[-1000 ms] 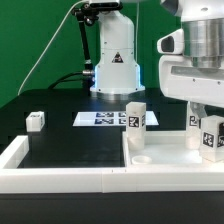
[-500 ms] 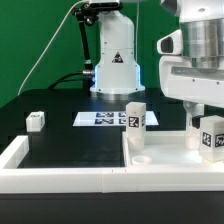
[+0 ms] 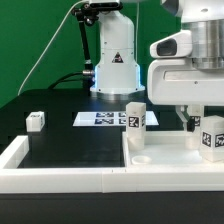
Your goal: Assemble square table
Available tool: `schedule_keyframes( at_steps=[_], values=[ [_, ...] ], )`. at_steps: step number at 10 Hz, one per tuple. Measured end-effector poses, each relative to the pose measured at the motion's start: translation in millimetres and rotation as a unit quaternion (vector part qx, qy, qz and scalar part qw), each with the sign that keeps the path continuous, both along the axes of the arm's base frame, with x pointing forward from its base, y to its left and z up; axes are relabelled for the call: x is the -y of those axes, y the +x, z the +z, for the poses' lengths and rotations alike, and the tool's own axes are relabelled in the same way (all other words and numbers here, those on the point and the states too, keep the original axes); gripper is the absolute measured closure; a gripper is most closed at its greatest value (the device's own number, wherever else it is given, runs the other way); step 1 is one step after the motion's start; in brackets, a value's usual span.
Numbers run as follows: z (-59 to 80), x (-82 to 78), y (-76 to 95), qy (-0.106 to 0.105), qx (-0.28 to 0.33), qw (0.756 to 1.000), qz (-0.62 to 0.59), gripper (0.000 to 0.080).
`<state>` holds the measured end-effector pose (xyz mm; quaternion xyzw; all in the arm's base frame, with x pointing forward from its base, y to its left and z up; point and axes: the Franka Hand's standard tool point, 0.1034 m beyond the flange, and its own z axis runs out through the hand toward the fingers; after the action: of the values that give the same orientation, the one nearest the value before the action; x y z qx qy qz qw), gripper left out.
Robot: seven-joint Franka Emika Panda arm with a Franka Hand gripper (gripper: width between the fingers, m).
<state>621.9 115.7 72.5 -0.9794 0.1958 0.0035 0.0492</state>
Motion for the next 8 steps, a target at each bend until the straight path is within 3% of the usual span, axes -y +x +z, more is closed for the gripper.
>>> schedule_keyframes(
  at_steps=[5, 8],
  values=[
    [0.0, 0.3, -0.1, -0.012, 0.016, 0.982, 0.186, 0.0150],
    [-0.1, 1.4, 0.5, -0.021, 0.026, 0.955, 0.296, 0.0150]
  ],
)
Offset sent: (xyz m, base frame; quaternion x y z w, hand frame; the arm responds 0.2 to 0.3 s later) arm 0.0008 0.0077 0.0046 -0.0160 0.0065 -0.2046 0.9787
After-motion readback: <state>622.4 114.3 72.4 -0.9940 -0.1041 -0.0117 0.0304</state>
